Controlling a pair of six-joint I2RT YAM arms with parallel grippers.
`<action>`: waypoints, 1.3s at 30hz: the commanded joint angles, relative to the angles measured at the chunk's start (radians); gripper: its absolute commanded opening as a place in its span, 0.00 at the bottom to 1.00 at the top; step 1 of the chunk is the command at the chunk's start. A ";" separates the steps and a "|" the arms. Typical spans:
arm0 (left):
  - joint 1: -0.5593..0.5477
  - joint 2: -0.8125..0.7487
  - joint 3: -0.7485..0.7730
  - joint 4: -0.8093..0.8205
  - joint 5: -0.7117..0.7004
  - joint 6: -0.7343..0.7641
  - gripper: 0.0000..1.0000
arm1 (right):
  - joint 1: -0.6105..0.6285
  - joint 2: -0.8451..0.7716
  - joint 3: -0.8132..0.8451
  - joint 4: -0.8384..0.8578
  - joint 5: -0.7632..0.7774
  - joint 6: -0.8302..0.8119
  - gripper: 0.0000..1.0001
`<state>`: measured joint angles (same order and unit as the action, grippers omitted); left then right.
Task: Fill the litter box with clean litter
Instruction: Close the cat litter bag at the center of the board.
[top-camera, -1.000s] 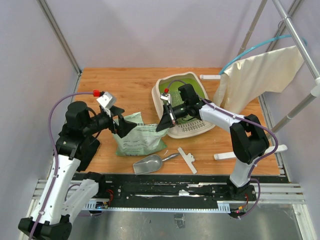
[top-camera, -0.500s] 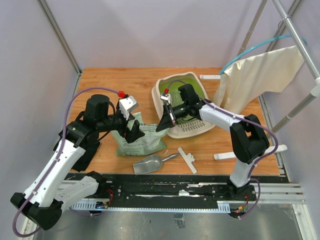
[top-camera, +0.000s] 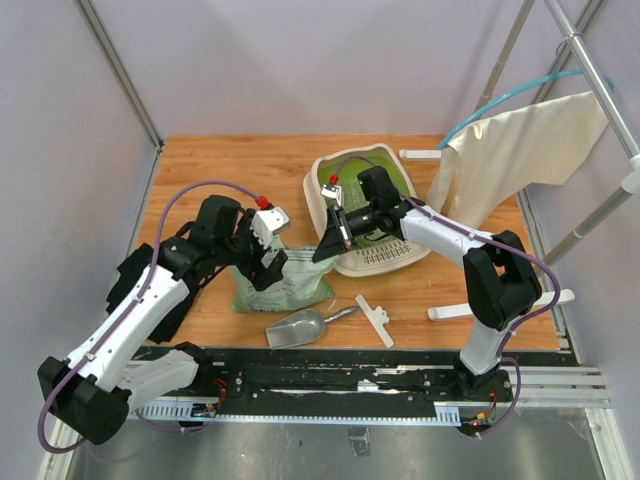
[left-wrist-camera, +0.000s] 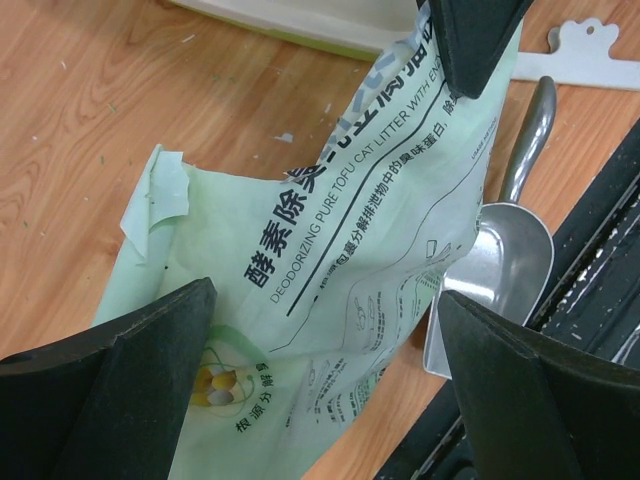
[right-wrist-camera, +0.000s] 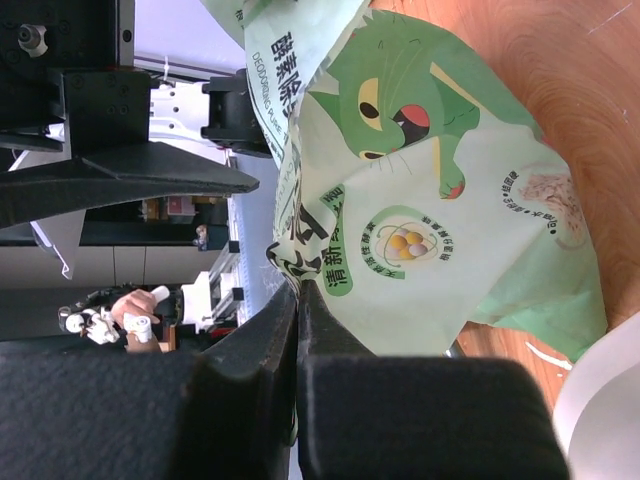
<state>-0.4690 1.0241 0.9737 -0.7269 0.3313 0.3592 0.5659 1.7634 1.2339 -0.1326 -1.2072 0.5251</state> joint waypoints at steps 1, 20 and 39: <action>-0.005 -0.050 -0.002 -0.008 -0.038 0.057 1.00 | -0.001 -0.037 0.009 -0.036 -0.051 -0.040 0.03; -0.005 -0.256 -0.161 0.353 -0.092 -0.394 1.00 | 0.043 -0.285 -0.454 0.840 0.300 0.025 0.63; -0.005 -0.824 -0.489 0.495 -0.616 -1.049 1.00 | 0.055 -0.090 -0.509 1.425 0.269 0.265 0.07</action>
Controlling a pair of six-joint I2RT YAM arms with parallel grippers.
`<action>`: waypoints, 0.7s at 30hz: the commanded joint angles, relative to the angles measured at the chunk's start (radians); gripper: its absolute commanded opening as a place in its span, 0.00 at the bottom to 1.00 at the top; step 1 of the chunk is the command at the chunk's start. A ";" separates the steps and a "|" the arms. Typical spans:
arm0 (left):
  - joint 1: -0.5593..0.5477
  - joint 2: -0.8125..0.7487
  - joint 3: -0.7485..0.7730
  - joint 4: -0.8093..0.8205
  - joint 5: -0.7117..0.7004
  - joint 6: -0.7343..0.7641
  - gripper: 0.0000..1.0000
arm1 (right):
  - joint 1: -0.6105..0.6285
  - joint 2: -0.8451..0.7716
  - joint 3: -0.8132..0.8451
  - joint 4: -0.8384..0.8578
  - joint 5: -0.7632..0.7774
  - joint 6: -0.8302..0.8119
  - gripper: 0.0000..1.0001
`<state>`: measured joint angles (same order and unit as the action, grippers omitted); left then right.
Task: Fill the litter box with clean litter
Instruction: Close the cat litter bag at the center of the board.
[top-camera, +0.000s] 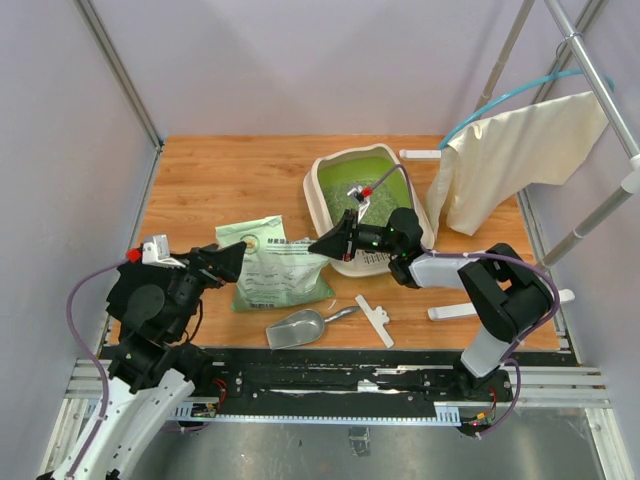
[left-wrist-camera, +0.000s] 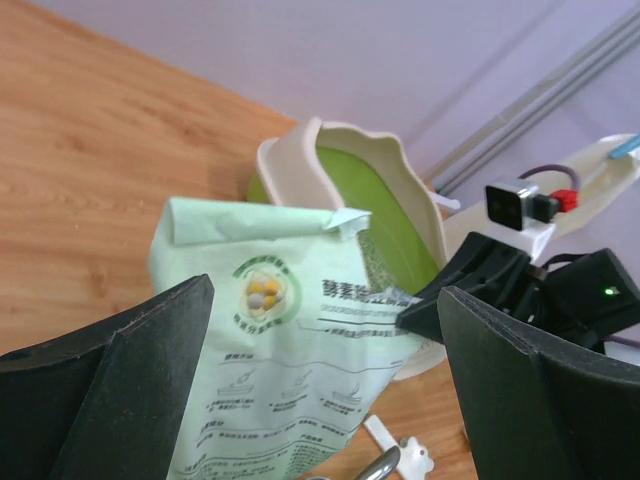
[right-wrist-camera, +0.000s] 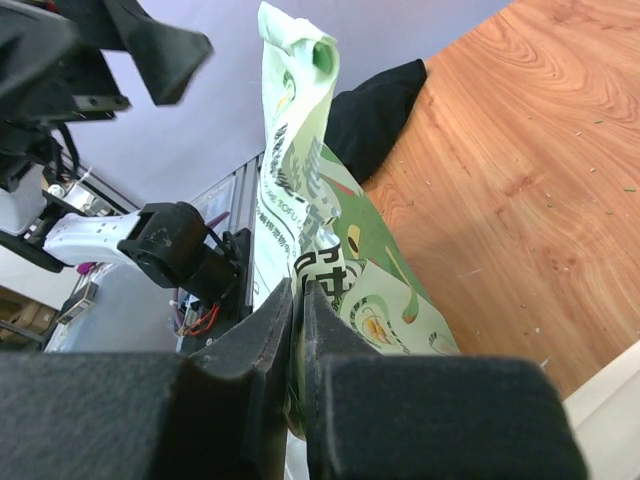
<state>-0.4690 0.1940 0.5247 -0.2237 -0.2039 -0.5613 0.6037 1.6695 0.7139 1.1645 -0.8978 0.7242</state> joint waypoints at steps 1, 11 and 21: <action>-0.005 0.016 -0.043 -0.021 -0.080 -0.144 1.00 | 0.018 0.002 0.013 0.115 -0.042 0.066 0.08; -0.005 0.059 -0.046 -0.064 -0.081 -0.129 1.00 | 0.017 -0.019 -0.007 0.069 -0.070 0.055 0.10; 0.019 0.122 -0.060 -0.028 0.061 -0.022 1.00 | 0.016 -0.030 0.005 -0.003 -0.114 0.040 0.14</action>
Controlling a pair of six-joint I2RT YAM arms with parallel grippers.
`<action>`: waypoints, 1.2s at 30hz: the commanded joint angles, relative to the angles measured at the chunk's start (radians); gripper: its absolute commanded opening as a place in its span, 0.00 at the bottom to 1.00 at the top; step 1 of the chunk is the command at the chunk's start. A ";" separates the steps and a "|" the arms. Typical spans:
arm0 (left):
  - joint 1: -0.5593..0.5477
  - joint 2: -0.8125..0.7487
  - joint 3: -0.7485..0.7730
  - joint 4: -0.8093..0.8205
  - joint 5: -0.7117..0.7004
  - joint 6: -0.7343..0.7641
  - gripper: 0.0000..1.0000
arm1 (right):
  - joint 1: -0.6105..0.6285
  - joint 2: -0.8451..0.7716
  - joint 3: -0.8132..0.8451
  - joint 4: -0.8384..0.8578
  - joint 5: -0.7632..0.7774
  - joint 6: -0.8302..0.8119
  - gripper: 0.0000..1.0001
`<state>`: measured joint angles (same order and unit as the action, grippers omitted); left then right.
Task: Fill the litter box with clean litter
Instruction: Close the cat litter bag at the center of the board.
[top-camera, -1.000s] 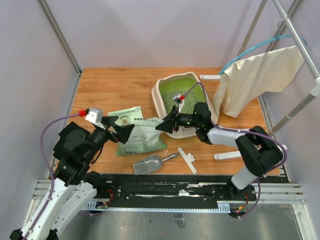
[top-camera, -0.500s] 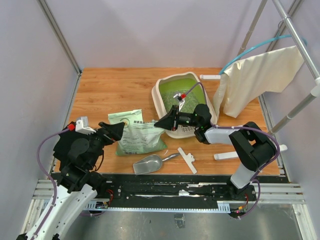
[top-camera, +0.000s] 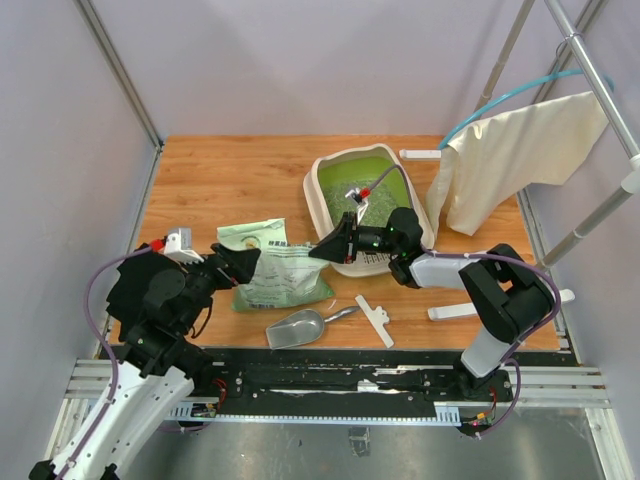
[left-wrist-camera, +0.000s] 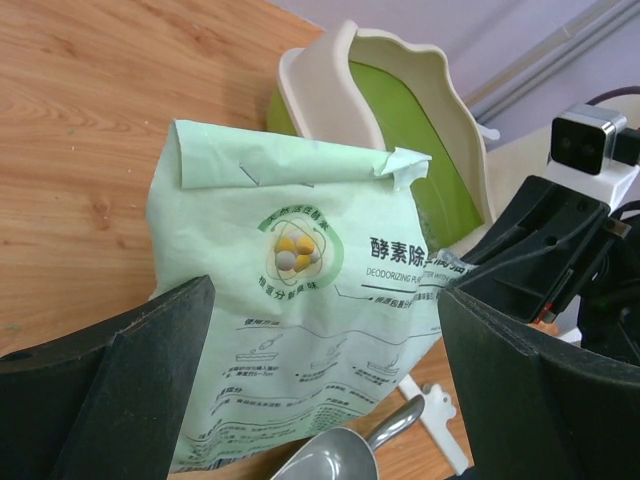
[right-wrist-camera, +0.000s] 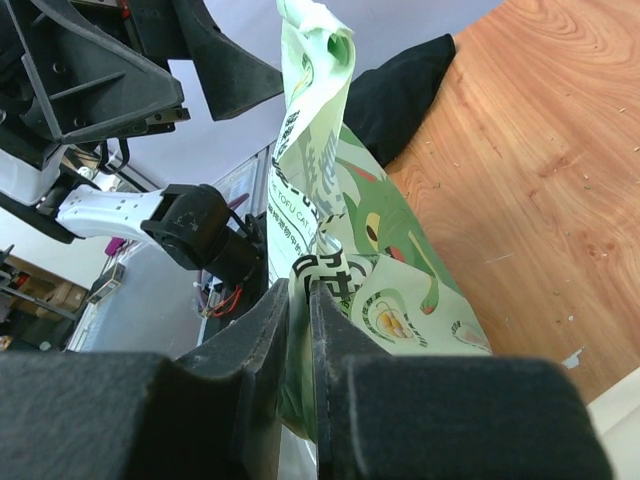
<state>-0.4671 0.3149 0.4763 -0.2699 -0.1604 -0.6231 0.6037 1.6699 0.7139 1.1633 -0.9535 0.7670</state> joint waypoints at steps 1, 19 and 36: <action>0.028 -0.005 -0.018 0.003 -0.003 0.032 0.99 | 0.016 -0.031 0.005 -0.002 -0.062 -0.004 0.14; 0.049 0.153 -0.041 0.157 0.025 0.059 1.00 | 0.016 -0.113 0.012 -0.279 -0.037 -0.179 0.44; 0.559 0.270 -0.039 0.229 0.927 0.122 0.85 | 0.015 -0.139 0.021 -0.358 -0.038 -0.225 0.24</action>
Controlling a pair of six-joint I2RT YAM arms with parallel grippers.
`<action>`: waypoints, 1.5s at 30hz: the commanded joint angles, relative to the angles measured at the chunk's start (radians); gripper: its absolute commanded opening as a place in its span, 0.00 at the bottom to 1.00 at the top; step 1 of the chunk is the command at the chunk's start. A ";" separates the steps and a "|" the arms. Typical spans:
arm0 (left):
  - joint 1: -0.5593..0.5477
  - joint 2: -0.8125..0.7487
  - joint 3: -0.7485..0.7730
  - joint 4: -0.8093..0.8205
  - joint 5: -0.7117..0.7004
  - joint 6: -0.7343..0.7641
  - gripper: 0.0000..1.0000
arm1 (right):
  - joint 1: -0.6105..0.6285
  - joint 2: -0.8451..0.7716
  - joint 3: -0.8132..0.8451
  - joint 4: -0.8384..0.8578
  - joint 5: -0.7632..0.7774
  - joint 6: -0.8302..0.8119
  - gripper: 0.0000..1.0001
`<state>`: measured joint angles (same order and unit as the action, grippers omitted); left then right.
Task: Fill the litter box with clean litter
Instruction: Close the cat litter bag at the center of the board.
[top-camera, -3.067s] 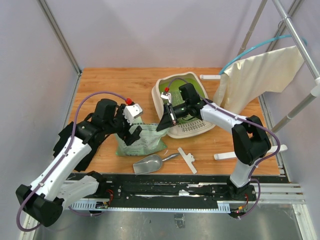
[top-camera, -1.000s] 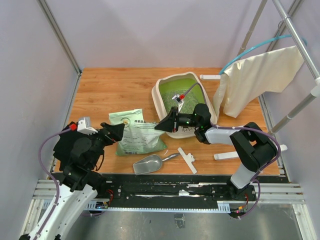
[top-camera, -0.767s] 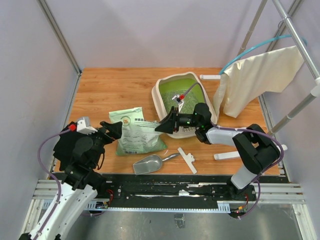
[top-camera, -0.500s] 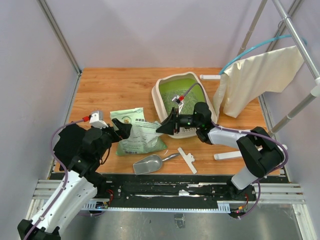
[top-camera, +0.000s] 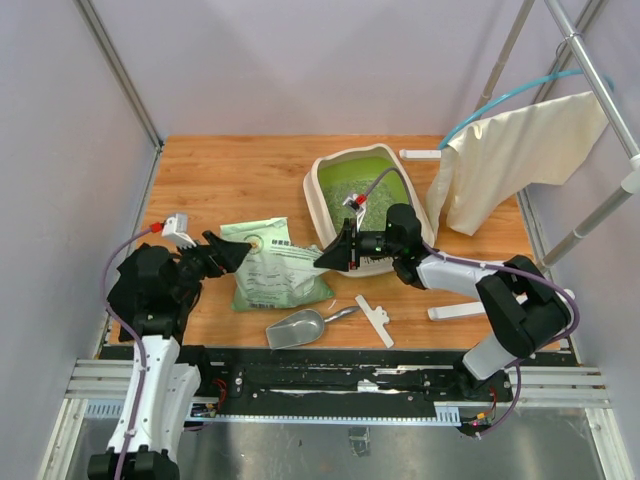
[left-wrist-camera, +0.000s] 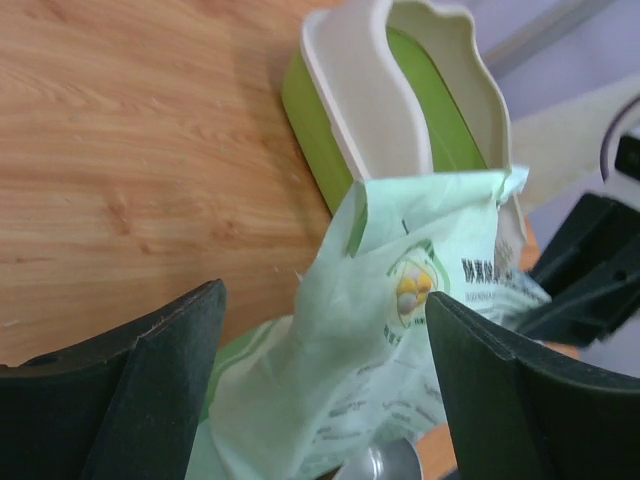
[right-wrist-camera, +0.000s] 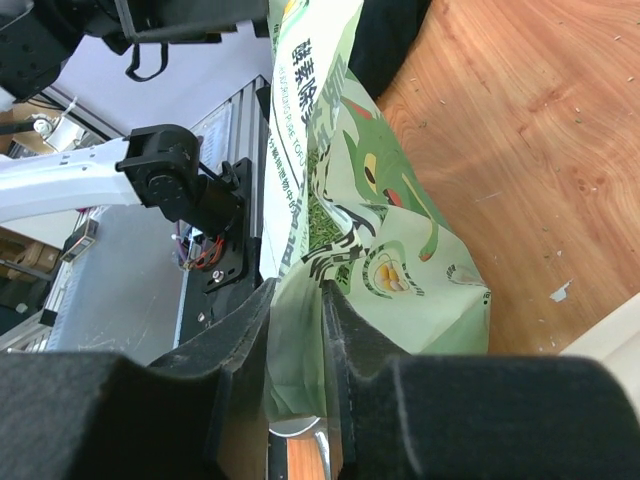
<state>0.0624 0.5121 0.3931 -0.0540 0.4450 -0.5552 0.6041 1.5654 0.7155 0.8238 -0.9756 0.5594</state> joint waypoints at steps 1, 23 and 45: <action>0.030 0.086 0.052 0.008 0.363 0.063 0.85 | 0.014 -0.034 0.022 -0.020 -0.016 -0.017 0.25; 0.117 0.132 0.113 -0.038 0.522 0.105 0.38 | -0.009 -0.055 0.015 -0.038 -0.087 0.014 0.56; 0.117 0.032 0.134 0.091 0.468 0.081 0.01 | -0.007 0.102 -0.075 0.581 -0.158 -0.387 0.66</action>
<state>0.1730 0.5728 0.4786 -0.1349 0.9031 -0.4236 0.6033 1.6165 0.6323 1.1347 -1.0733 0.1169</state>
